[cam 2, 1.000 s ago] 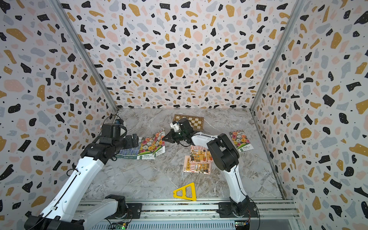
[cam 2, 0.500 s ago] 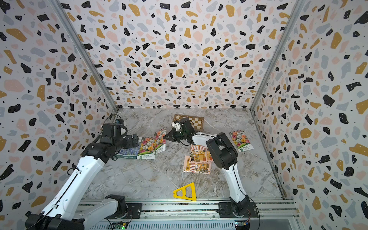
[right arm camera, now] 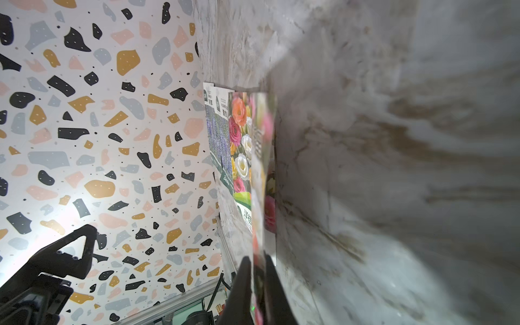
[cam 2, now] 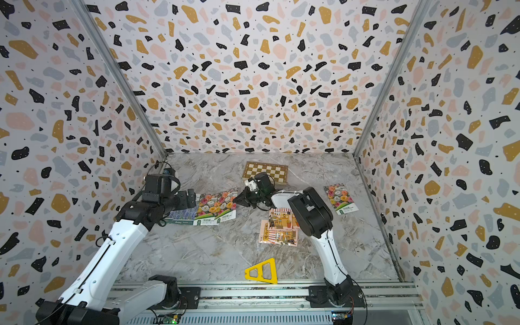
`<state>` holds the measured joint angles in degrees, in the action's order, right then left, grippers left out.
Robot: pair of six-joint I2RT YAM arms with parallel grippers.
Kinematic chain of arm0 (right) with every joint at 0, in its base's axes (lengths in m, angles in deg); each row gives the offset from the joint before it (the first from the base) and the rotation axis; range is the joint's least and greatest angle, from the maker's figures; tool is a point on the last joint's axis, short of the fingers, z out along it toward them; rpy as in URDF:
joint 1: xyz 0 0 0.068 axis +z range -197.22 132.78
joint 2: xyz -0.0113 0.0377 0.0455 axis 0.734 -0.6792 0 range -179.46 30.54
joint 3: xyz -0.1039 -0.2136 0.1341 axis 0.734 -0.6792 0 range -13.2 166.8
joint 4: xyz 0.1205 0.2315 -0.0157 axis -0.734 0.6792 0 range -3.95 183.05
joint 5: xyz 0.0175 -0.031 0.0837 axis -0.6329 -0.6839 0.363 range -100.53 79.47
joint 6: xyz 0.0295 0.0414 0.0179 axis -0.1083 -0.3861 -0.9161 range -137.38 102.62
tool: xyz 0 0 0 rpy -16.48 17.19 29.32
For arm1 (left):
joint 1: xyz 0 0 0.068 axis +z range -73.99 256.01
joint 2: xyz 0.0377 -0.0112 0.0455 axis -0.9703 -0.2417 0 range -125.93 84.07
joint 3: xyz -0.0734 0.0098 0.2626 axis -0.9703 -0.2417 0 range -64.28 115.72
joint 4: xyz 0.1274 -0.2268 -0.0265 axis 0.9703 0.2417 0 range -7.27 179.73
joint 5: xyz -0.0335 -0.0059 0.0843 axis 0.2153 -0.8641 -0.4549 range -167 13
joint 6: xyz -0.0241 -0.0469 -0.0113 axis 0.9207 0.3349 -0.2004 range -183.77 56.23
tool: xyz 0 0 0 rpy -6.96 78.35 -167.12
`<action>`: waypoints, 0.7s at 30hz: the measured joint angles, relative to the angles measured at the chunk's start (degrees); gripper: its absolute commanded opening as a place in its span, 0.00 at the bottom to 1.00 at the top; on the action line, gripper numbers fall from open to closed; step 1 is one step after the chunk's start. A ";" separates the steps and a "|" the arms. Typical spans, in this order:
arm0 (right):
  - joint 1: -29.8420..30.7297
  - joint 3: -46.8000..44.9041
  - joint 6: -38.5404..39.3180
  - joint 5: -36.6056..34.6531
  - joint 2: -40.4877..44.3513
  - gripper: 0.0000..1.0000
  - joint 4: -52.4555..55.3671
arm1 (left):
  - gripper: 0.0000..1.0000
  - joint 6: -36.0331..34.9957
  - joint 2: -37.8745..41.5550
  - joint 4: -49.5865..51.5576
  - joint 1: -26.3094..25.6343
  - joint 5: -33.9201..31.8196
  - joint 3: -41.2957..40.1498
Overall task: Arrange the seed packets in a row
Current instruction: Place the seed packet at the center of the board.
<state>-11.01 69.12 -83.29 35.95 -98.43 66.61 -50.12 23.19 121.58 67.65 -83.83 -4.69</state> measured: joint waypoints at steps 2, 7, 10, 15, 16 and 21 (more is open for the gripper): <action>0.00 0.00 0.46 -0.48 0.00 0.23 0.55 | 0.99 -0.04 0.00 0.02 0.00 -0.04 0.00; -0.07 -0.04 1.68 -2.32 0.00 0.37 3.15 | 0.99 -0.13 0.00 0.02 0.00 -0.20 0.00; -0.15 -0.07 2.40 -3.39 0.00 0.44 4.46 | 0.99 -0.13 0.00 0.02 0.02 -0.24 0.00; -0.44 -0.15 3.41 -4.79 0.00 0.52 6.54 | 0.99 -0.13 0.00 0.02 0.07 -0.35 0.00; -0.48 -0.20 3.54 -4.94 0.02 0.53 6.80 | 0.99 -0.13 0.00 0.02 0.07 -0.37 0.00; -0.61 -0.46 4.94 -6.51 1.40 0.65 8.90 | 0.99 -0.13 0.00 0.02 0.07 -0.63 0.00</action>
<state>-11.63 68.66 -78.35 29.43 -97.03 75.50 -50.25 23.19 121.60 67.72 -84.46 -4.69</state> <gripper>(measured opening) 0.618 0.989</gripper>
